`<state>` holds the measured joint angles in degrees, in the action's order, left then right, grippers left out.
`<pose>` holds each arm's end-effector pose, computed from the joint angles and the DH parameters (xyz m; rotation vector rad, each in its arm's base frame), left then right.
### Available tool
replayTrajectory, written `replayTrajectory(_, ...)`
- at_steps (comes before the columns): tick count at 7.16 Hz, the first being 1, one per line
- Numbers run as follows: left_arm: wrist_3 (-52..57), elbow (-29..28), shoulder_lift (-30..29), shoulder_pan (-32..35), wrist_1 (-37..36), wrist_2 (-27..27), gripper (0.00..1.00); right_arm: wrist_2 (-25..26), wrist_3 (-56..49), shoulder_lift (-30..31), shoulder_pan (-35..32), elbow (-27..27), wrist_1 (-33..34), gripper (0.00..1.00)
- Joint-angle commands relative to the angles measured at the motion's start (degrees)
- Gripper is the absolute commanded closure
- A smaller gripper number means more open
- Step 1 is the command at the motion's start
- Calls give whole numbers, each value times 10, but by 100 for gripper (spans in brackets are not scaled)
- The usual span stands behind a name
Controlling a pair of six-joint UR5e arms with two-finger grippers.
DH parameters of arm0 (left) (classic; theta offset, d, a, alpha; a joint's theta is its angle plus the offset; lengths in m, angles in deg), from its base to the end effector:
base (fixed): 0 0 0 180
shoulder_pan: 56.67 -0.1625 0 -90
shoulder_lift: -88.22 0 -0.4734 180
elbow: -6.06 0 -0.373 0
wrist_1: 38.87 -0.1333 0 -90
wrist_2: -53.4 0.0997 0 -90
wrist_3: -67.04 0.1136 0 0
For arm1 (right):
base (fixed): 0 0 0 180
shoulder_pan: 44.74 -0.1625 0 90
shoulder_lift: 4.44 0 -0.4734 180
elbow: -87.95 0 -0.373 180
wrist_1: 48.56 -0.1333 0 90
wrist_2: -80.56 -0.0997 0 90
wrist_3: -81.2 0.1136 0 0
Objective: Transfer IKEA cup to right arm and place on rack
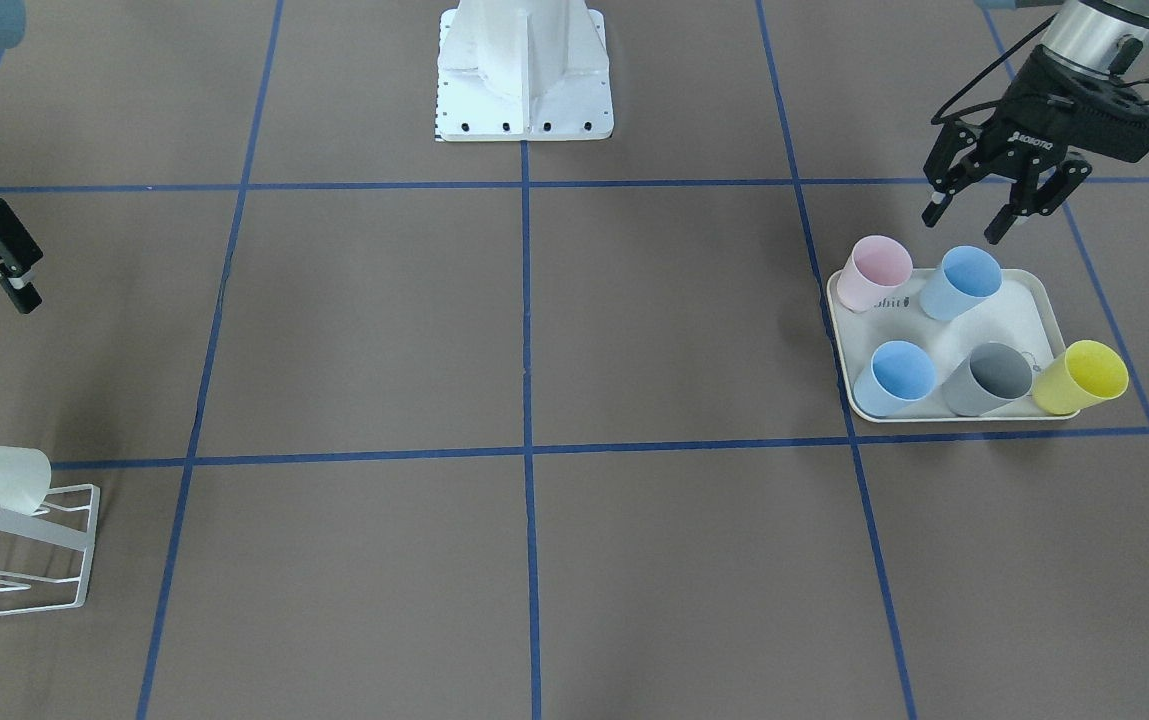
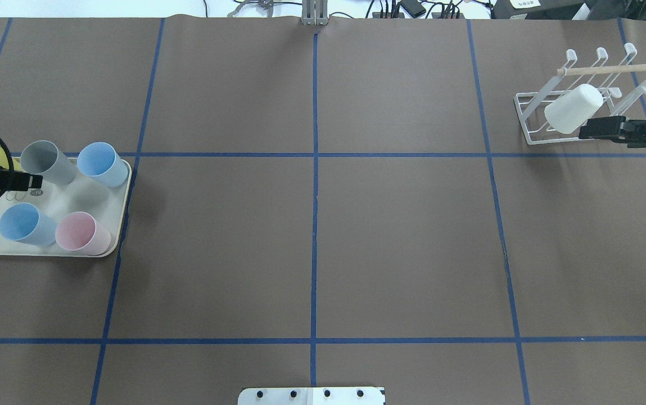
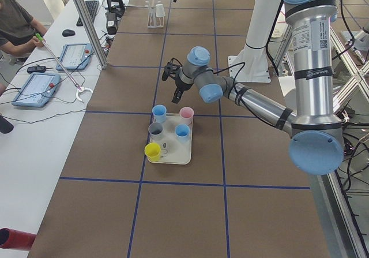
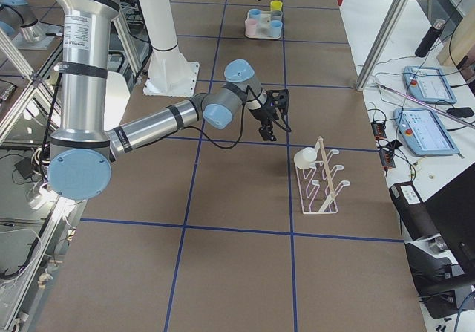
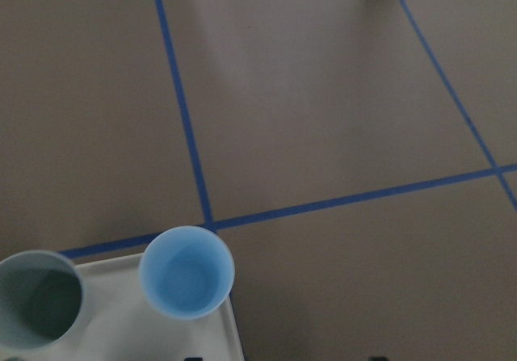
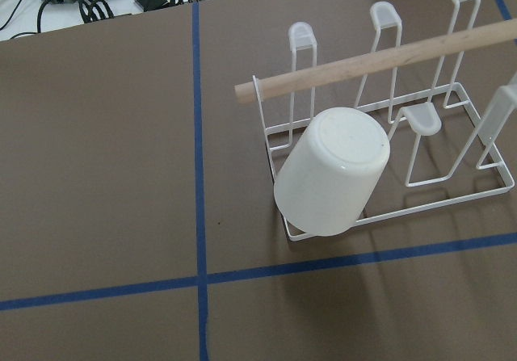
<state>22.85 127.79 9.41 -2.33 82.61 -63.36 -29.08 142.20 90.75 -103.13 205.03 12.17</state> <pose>0.1657 -0.3719 0.4799 0.4038 0.9032 0.0754 -0.1544 -0.4324 0.4843 0.3809 -0.8630 0.3216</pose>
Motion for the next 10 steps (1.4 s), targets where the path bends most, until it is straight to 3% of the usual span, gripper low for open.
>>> replayTrajectory(1,53,-58,31,-2,0,-68,25,-9,3,-14,-1,-13,0,0)
replayTrajectory(6,45,-126,16,3,-2,-79,25,-7,6,-17,-1,-27,-5,0)
replayTrajectory(10,26,-179,-28,19,0,-80,26,-3,7,-17,-1,-26,-6,0)
